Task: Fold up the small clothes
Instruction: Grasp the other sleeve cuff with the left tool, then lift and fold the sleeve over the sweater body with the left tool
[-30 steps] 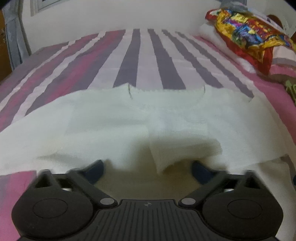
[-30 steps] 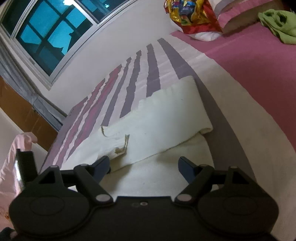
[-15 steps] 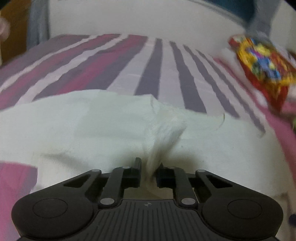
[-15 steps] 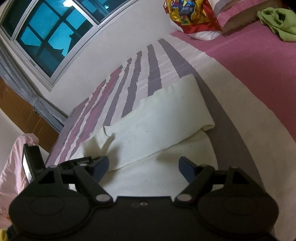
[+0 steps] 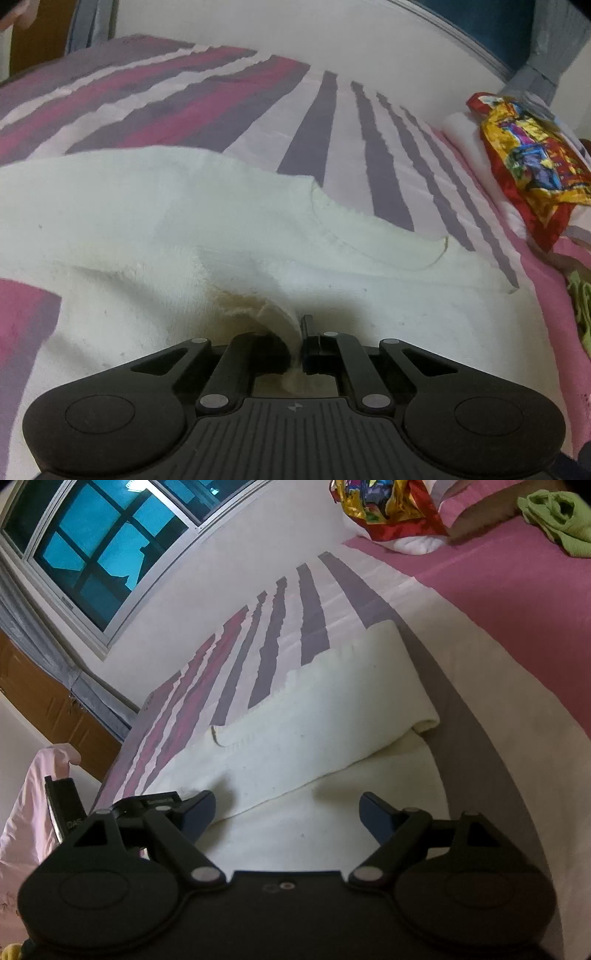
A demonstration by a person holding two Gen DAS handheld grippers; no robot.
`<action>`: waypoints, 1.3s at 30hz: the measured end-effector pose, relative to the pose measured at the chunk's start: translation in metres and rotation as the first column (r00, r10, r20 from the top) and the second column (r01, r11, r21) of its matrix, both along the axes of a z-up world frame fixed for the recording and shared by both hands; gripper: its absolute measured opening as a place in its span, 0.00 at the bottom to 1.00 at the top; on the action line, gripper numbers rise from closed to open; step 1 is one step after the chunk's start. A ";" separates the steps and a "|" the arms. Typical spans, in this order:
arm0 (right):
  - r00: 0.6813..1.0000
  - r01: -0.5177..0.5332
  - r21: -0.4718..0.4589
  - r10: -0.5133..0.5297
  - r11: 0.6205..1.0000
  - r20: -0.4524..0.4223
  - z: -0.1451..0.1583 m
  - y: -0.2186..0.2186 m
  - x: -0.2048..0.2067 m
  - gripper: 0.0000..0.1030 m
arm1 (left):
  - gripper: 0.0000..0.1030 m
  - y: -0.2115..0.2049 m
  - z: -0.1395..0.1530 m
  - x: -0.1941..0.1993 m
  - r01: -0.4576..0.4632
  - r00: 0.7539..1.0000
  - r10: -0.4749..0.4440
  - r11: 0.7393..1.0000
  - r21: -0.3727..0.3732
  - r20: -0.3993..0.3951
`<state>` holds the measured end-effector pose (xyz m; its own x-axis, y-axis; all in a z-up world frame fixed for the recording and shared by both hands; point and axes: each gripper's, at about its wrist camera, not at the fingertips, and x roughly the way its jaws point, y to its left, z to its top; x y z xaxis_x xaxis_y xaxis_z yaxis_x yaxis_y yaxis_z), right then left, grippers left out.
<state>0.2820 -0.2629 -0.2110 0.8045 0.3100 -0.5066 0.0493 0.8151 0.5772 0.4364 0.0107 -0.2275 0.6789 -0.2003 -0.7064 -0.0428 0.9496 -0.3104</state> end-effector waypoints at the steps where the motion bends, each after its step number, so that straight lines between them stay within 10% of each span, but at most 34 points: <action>1: 1.000 -0.002 0.000 0.002 1.000 0.000 0.000 0.000 0.000 0.82 | 0.05 0.001 -0.001 0.000 -0.005 1.000 0.005 1.000 -0.014 -0.004; 10: 1.000 0.001 0.011 -0.001 1.000 -0.003 -0.004 -0.001 0.000 0.83 | 0.04 0.023 -0.005 -0.001 -0.111 0.994 0.107 0.978 -0.178 -0.035; 19: 1.000 0.008 -0.021 -0.008 1.000 0.010 0.002 0.000 0.001 0.83 | 0.04 0.046 0.058 -0.004 -0.093 0.967 0.127 0.983 -0.158 0.222; 29: 0.999 0.001 -0.140 0.003 0.990 0.032 0.009 0.021 0.034 0.83 | 0.04 0.076 0.005 0.016 -0.069 0.996 0.072 0.996 -0.049 0.052; 39: 0.993 0.111 -0.299 -0.118 0.948 -0.004 0.009 0.009 0.088 0.77 | 0.05 0.080 0.001 0.005 -0.074 0.996 0.078 0.994 -0.075 0.050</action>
